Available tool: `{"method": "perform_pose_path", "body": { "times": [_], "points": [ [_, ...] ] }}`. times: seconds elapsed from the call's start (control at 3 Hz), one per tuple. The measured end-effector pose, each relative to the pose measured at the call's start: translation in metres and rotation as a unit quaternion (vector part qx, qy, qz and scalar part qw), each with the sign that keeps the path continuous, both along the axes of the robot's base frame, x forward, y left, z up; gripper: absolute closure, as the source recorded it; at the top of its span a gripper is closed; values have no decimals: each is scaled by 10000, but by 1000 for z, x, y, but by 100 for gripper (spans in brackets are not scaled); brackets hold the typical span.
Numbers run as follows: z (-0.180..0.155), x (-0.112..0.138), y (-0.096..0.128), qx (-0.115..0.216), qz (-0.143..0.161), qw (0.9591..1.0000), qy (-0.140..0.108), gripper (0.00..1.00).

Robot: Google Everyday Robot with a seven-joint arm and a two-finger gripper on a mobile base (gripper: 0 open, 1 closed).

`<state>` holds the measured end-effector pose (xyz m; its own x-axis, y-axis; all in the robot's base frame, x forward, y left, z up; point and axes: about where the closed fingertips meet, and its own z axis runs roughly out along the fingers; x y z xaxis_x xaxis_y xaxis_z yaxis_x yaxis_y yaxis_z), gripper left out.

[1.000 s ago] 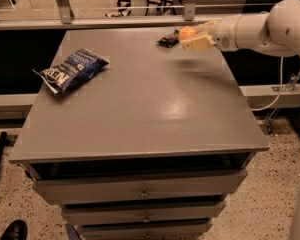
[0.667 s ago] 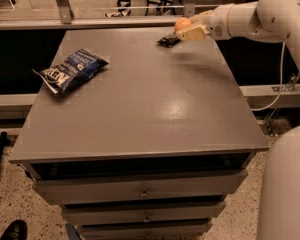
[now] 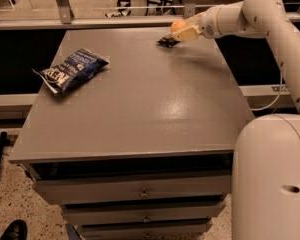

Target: Move orange near rxbar chocolate

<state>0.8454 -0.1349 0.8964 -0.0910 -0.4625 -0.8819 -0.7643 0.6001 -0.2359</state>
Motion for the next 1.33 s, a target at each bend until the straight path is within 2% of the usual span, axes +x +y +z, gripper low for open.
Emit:
{"method": "perform_pose_path", "body": {
  "times": [0.33,0.67,1.33],
  "points": [
    [-18,7,-7,-24,-114,9998,181,100],
    [-29,11,-14,-25,-212,9993,312,82],
    [-49,17,-13,47,-257,9981,550,35]
  ]
}}
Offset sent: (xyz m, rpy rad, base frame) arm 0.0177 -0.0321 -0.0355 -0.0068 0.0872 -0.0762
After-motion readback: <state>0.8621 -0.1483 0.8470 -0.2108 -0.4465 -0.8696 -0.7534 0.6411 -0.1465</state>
